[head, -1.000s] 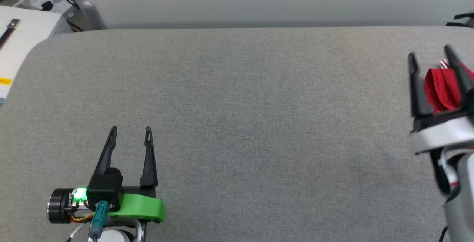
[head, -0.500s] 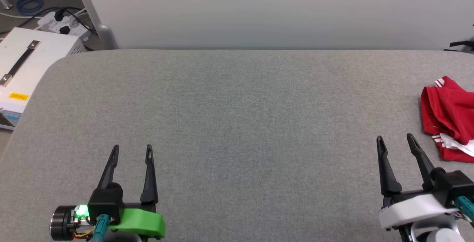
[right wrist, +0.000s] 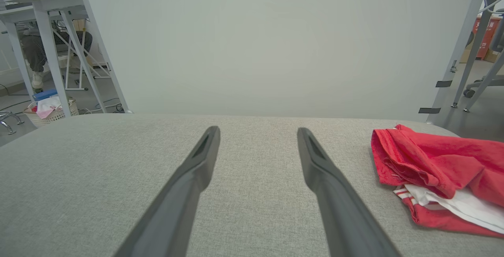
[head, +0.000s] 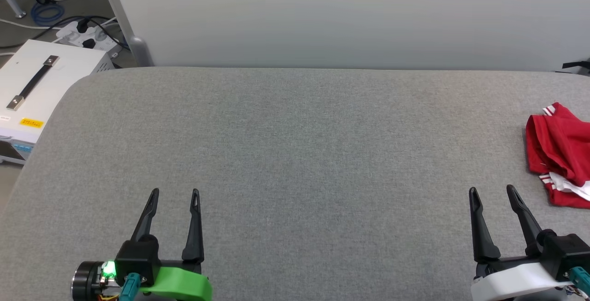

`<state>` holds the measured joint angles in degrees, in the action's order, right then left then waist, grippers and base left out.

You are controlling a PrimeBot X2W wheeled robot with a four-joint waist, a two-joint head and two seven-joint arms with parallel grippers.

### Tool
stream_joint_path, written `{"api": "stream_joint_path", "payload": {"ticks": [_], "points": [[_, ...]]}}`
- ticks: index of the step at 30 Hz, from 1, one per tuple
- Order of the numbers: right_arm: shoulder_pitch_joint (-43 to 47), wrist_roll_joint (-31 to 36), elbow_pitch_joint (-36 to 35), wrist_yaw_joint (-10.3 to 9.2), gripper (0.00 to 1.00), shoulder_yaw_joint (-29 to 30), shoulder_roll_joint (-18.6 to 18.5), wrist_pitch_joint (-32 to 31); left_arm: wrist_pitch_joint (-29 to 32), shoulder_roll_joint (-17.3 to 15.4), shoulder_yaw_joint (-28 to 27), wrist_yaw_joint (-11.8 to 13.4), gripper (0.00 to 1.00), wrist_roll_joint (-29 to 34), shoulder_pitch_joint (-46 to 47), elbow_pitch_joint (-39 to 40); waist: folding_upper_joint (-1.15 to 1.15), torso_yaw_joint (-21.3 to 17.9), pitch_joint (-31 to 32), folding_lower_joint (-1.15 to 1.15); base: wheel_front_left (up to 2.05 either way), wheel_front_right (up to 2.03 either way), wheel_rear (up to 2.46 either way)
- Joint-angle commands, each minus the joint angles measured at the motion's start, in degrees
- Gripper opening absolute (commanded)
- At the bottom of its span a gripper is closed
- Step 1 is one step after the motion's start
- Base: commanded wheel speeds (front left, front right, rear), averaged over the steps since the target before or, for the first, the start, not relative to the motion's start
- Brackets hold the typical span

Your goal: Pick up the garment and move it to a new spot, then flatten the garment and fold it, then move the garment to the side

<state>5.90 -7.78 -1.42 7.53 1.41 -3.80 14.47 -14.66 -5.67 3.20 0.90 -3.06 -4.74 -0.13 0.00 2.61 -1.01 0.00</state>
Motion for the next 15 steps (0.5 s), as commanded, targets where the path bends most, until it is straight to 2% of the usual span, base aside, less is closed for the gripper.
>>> {"api": "stream_joint_path", "payload": {"ticks": [1,6,7,15], "points": [[0.6,0.1,-0.4,-0.04,1.0,0.1,0.2,0.5,-0.3,0.3,-0.3,-0.4,1.0,-0.4,-0.7,-0.2,0.0,0.0,0.1,0.0,0.0,0.0,0.0],[0.6,0.2,0.0,-0.04,1.0,0.2,0.4,0.5,-0.3,0.6,-0.5,-1.1,1.0,-0.6,-1.0,-0.5,0.0,0.1,0.4,0.0,0.0,0.0,0.0],[0.6,0.2,0.0,-0.04,0.0,0.2,0.4,0.5,-0.3,0.7,-0.6,-1.2,0.0,-0.6,-1.1,-0.5,0.0,0.0,0.4,0.0,0.0,0.0,0.0],[-0.2,0.2,0.1,0.01,0.0,0.1,0.2,-0.5,0.5,0.4,-0.3,-1.0,0.0,0.1,0.1,-0.4,0.0,0.0,0.5,0.0,0.0,0.0,0.0]]}}
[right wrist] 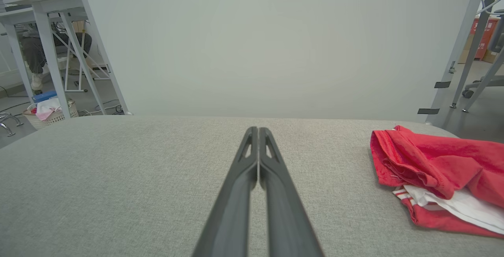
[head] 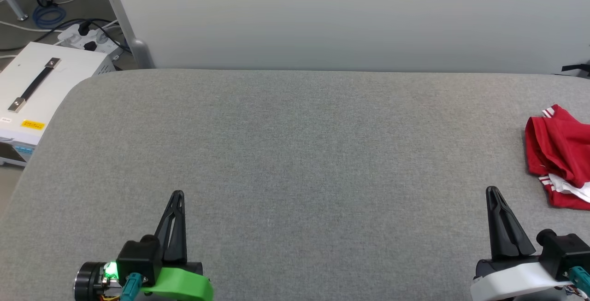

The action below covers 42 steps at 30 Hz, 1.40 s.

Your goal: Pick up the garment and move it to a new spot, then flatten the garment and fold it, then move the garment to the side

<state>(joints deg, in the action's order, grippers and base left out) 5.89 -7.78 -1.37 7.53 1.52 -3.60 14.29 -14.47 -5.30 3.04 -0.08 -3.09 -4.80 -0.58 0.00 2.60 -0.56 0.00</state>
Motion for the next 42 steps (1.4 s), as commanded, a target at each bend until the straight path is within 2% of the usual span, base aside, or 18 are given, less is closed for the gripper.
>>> {"api": "stream_joint_path", "payload": {"ticks": [1,42], "points": [[-0.2,0.3,0.0,0.01,0.0,-0.1,0.0,-0.4,0.4,0.1,-0.1,0.0,0.0,0.1,0.2,0.0,0.0,0.0,0.0,0.0,0.0,0.0,0.0],[-2.1,2.8,0.5,-0.01,0.0,-0.5,0.3,-5.1,5.1,0.9,-1.1,0.0,0.0,1.1,1.7,0.2,0.0,-0.9,0.2,0.0,0.0,0.0,0.0]]}}
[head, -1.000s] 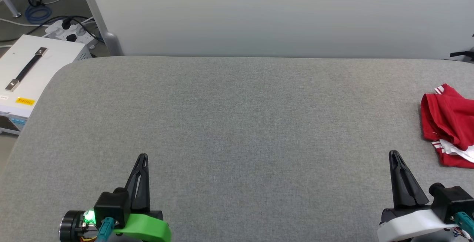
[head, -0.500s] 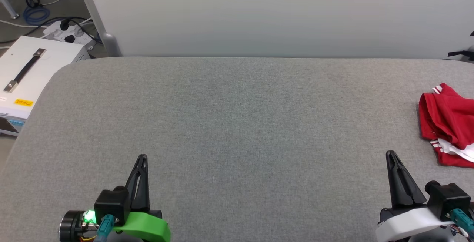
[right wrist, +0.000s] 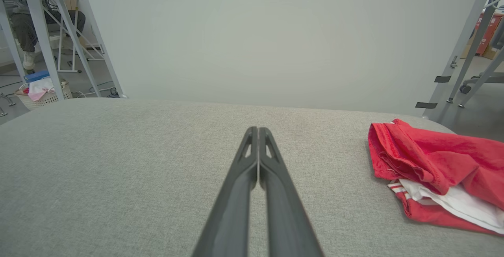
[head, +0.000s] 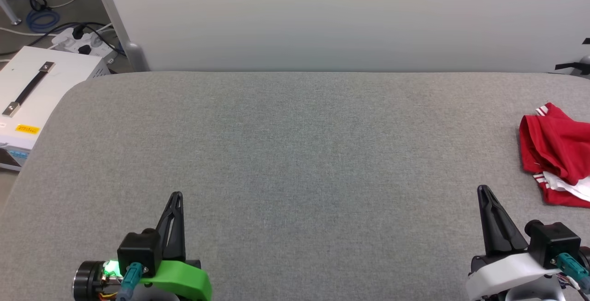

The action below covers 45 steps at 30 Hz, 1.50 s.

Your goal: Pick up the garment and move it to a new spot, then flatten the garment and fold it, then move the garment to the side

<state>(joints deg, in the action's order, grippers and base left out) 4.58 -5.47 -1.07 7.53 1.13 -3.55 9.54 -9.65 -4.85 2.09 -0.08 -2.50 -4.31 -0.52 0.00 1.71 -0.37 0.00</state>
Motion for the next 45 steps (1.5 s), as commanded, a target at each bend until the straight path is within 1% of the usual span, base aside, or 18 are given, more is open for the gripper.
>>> {"api": "stream_joint_path", "payload": {"ticks": [1,45], "points": [[-0.8,0.5,0.2,-0.01,0.0,-0.2,0.2,-0.4,0.4,0.4,-0.2,0.0,0.0,0.5,1.3,0.2,0.0,0.0,0.0,0.0,0.0,0.0,0.0],[-2.9,3.2,0.7,-0.03,0.0,-0.7,0.5,-5.4,5.5,1.3,-1.2,0.1,0.0,1.6,2.9,0.4,0.0,-0.9,0.2,0.0,0.0,0.0,0.0]]}}
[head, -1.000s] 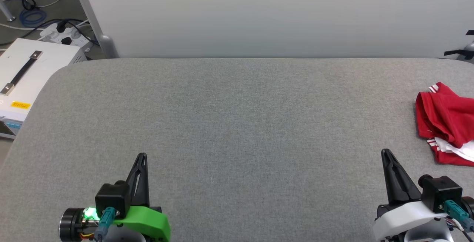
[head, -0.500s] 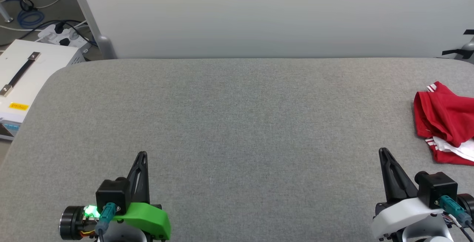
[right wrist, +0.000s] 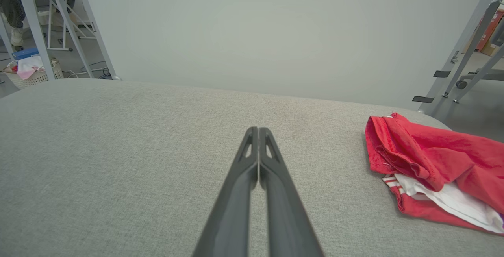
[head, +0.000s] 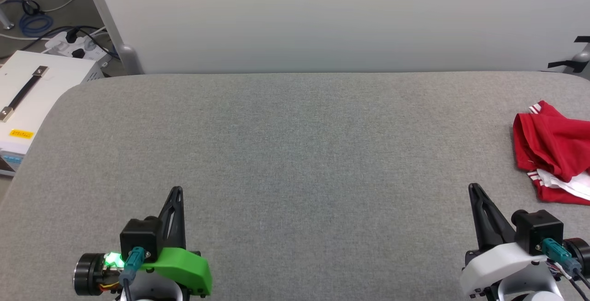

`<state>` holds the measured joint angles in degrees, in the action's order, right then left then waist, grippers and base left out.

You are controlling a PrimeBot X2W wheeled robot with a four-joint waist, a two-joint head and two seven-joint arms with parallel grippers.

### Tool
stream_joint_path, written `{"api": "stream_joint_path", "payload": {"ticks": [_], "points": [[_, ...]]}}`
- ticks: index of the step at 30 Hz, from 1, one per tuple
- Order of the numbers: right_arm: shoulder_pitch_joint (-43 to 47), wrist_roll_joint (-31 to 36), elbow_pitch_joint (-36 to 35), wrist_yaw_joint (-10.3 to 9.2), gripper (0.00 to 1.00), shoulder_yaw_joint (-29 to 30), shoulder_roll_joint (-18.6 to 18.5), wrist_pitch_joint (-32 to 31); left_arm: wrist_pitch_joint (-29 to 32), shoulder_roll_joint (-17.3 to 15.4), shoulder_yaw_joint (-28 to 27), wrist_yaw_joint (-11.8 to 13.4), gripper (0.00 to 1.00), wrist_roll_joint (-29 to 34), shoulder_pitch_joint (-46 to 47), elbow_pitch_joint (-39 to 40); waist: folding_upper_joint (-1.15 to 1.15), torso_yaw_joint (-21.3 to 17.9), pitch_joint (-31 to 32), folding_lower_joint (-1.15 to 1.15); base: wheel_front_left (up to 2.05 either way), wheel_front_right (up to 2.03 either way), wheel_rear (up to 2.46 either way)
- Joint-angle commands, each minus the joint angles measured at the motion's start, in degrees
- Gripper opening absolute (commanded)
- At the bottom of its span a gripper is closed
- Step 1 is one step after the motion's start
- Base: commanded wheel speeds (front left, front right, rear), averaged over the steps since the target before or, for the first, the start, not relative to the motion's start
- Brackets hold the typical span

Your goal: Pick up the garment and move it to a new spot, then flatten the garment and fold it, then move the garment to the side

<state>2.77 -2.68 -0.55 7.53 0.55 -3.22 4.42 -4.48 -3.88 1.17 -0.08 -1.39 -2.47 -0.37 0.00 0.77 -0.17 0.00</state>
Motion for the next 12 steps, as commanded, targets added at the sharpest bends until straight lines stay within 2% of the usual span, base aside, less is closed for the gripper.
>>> {"api": "stream_joint_path", "payload": {"ticks": [1,12], "points": [[-1.1,0.5,0.2,-0.03,0.0,-0.1,0.1,-0.4,0.4,0.3,-0.3,0.1,0.0,0.5,1.1,0.2,0.0,0.0,0.0,0.0,0.0,0.0,0.0],[-1.6,1.2,0.3,-0.03,0.0,-0.3,0.2,-1.7,1.7,0.5,-0.6,0.1,0.0,0.8,1.5,0.3,0.0,-0.3,0.1,0.0,0.0,0.0,0.0]]}}
